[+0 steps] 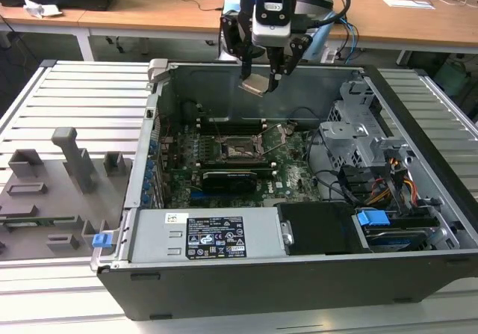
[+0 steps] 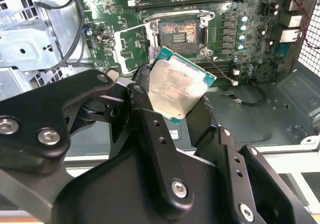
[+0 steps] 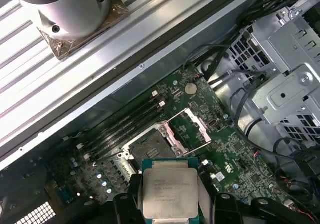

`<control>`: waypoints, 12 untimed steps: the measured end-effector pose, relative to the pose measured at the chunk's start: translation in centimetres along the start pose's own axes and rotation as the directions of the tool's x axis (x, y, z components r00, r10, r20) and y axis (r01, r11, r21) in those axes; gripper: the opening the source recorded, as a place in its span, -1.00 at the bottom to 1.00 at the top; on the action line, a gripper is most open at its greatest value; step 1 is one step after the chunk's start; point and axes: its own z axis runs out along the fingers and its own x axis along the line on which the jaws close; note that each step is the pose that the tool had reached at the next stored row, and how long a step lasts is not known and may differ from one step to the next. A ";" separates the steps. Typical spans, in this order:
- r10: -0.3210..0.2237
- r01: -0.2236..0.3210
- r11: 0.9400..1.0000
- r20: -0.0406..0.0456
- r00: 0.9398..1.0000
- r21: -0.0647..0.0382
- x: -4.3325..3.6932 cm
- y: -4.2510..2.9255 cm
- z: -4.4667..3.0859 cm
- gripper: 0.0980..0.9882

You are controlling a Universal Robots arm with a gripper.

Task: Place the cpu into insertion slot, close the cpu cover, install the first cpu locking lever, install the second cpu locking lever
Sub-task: 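Place the cpu into insertion slot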

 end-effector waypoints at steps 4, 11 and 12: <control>0.019 -0.019 1.000 0.002 1.000 0.000 0.00 0.00 0.00 -0.02; 0.050 -0.050 0.999 0.004 0.999 -0.001 0.00 0.00 0.01 -0.02; 0.054 -0.054 0.999 0.005 0.999 -0.001 0.00 0.00 0.01 -0.02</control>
